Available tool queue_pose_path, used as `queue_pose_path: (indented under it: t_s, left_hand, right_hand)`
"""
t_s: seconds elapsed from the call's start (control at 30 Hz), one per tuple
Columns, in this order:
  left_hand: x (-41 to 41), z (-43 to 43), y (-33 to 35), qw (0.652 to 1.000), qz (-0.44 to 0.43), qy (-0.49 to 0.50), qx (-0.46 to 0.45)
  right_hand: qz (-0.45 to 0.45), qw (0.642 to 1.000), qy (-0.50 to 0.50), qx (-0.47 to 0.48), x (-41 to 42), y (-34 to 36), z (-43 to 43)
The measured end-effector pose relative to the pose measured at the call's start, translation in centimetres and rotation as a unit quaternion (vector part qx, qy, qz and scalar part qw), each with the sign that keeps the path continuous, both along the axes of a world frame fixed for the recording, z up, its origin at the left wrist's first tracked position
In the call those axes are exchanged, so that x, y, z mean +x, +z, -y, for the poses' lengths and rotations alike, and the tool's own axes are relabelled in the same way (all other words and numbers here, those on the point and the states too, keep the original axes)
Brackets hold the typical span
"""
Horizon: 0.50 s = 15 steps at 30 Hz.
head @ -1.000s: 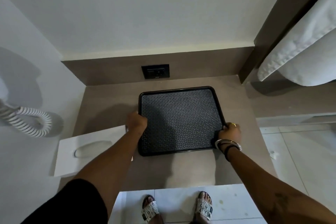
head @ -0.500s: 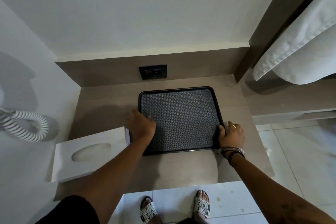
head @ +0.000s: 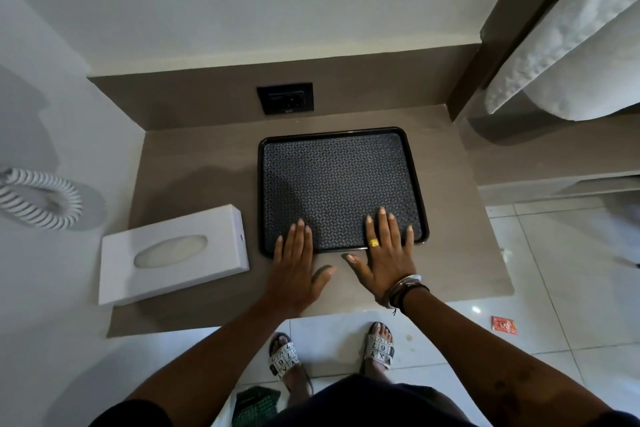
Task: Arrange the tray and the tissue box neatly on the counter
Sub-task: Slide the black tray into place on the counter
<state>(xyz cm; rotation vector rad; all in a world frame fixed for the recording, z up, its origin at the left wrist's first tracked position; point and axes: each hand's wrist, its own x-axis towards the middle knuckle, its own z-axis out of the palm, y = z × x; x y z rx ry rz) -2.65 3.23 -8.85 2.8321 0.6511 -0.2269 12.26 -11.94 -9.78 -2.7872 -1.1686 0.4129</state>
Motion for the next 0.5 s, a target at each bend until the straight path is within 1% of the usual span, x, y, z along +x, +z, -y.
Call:
queue_pose_path:
  t_s: [0.13, 0.33, 0.5]
  left_hand:
    - [0.9, -1.4, 0.1, 1.000, 0.000, -0.011, 0.004]
    - [2.8, -3.3, 0.1, 1.000, 0.019, 0.006, -0.001]
    - [4.4, -4.7, 0.1, 1.000, 0.011, 0.011, -0.007]
  right_hand:
    - [-0.002, 1.000, 0.000, 0.006, 0.6, -0.1, -0.9]
    - [0.001, 1.000, 0.000, 0.027, 2.5, -0.1, -3.1]
    - [-0.001, 0.999, -0.002, 0.032, 4.4, -0.3, -4.9]
